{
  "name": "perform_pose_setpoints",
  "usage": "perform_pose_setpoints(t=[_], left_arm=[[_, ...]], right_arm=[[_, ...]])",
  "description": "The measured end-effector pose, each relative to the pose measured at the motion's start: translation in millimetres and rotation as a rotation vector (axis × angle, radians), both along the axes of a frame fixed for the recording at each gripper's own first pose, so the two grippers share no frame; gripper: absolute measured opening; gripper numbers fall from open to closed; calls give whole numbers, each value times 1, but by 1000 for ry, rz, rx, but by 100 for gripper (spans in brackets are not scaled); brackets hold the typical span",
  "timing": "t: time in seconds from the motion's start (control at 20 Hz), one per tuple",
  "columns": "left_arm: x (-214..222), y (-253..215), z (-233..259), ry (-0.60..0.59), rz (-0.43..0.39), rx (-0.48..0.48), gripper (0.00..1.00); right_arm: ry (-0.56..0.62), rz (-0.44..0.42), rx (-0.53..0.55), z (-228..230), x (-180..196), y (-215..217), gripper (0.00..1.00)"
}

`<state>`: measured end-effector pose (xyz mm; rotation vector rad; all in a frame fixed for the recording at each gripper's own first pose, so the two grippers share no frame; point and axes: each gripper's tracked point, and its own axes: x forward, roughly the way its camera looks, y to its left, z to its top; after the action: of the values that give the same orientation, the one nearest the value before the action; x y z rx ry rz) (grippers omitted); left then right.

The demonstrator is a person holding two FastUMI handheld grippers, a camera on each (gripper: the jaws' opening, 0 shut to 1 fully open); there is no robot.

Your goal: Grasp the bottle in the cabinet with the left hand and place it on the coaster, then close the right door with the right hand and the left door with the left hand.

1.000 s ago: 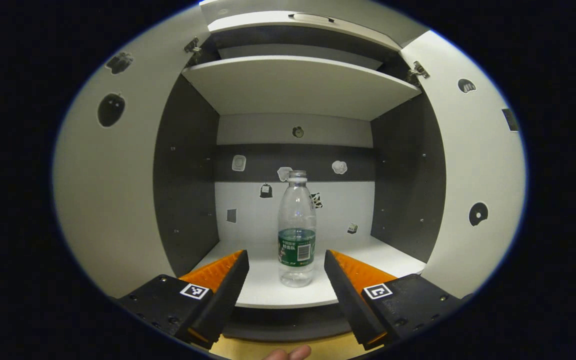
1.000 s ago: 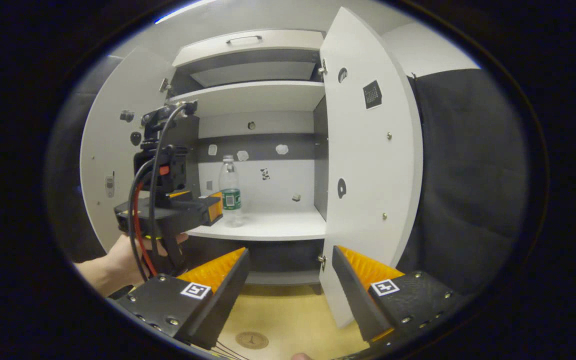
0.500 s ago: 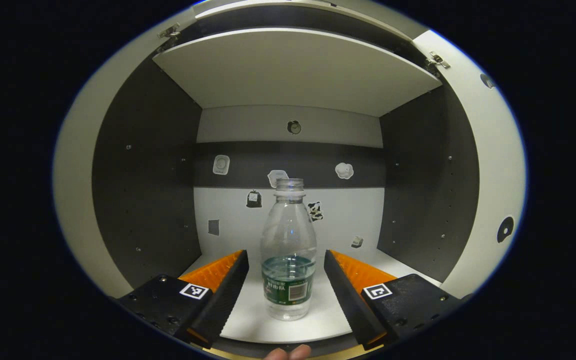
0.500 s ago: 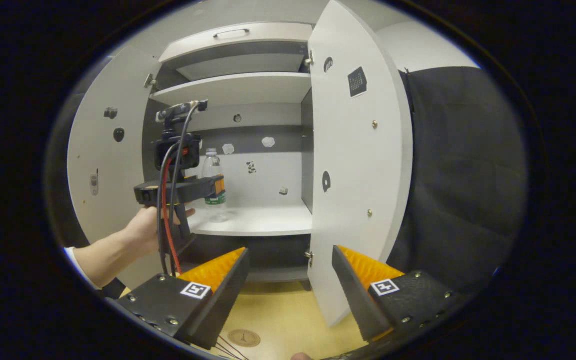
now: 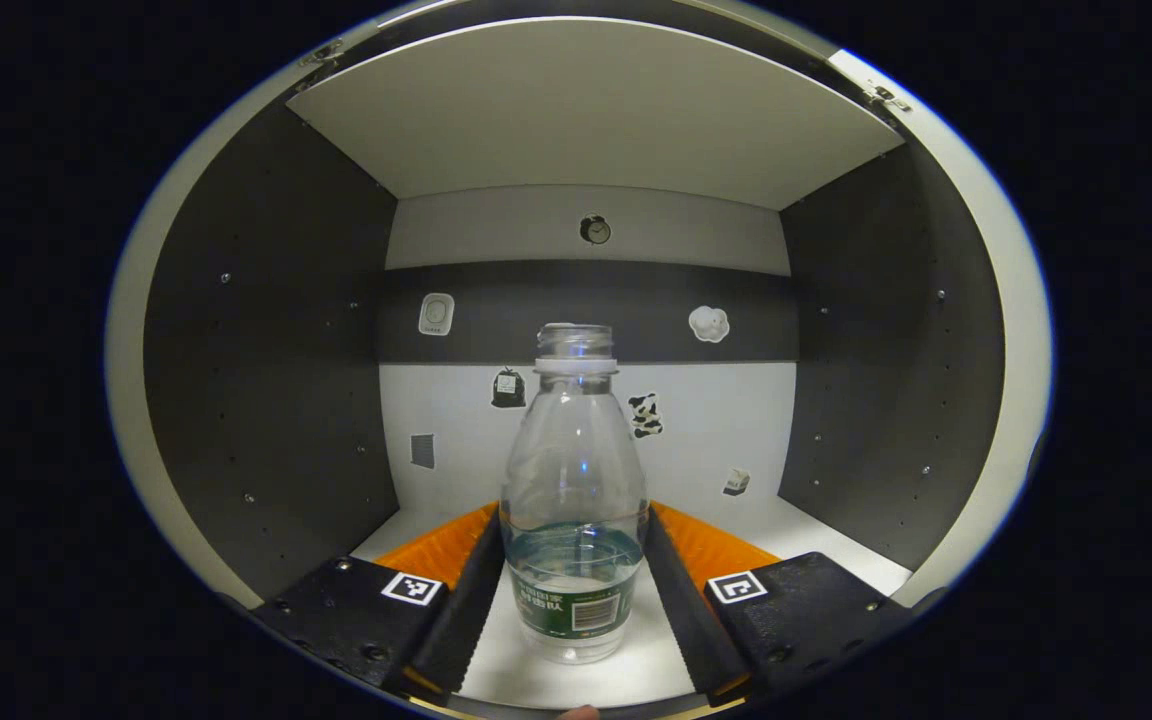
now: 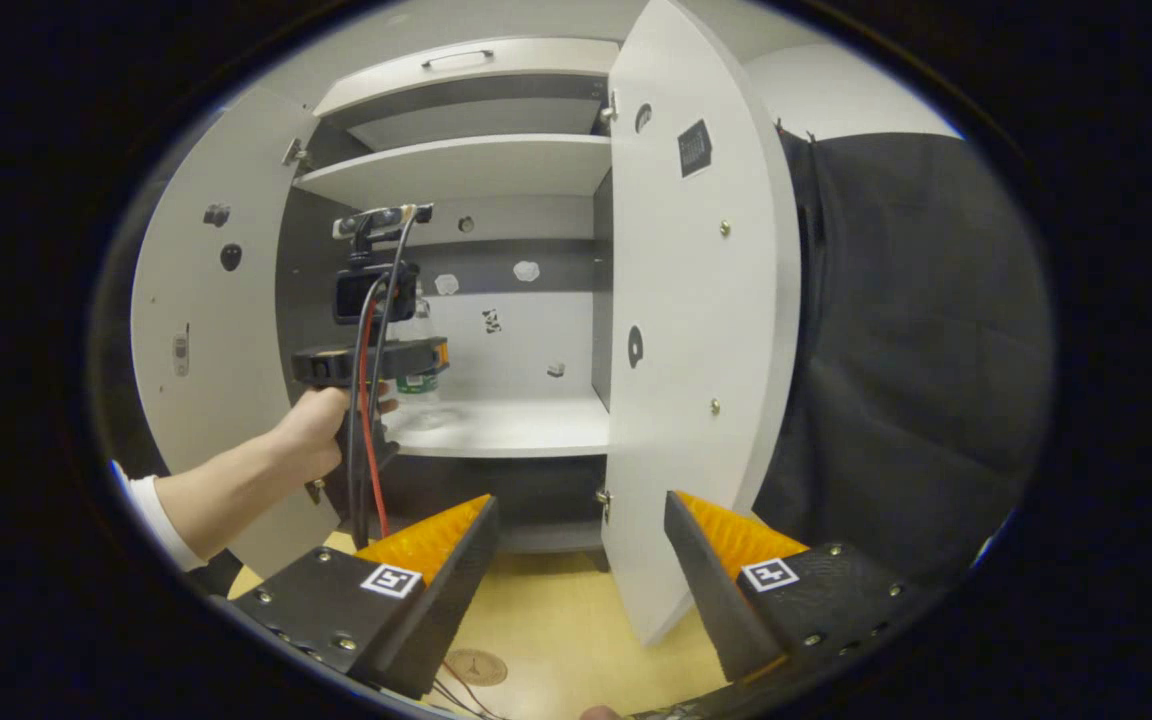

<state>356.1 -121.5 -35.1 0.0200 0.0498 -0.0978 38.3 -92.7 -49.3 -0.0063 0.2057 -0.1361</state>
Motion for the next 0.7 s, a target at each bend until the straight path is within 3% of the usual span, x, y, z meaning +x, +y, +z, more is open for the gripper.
perform_pose_setpoints(t=[0.2, 0.45, 0.7], left_arm=[[-30, 2, 19, -31, -5, -32, 82], [-100, -5, 30, -83, -13, -35, 81], [-183, -16, 5, -63, -46, -24, 81]], right_arm=[[-5, 1, 18, -2, -6, -5, 100], [10, 23, 56, -12, -13, -6, 100], [15, 49, 67, -19, -28, -12, 100]])
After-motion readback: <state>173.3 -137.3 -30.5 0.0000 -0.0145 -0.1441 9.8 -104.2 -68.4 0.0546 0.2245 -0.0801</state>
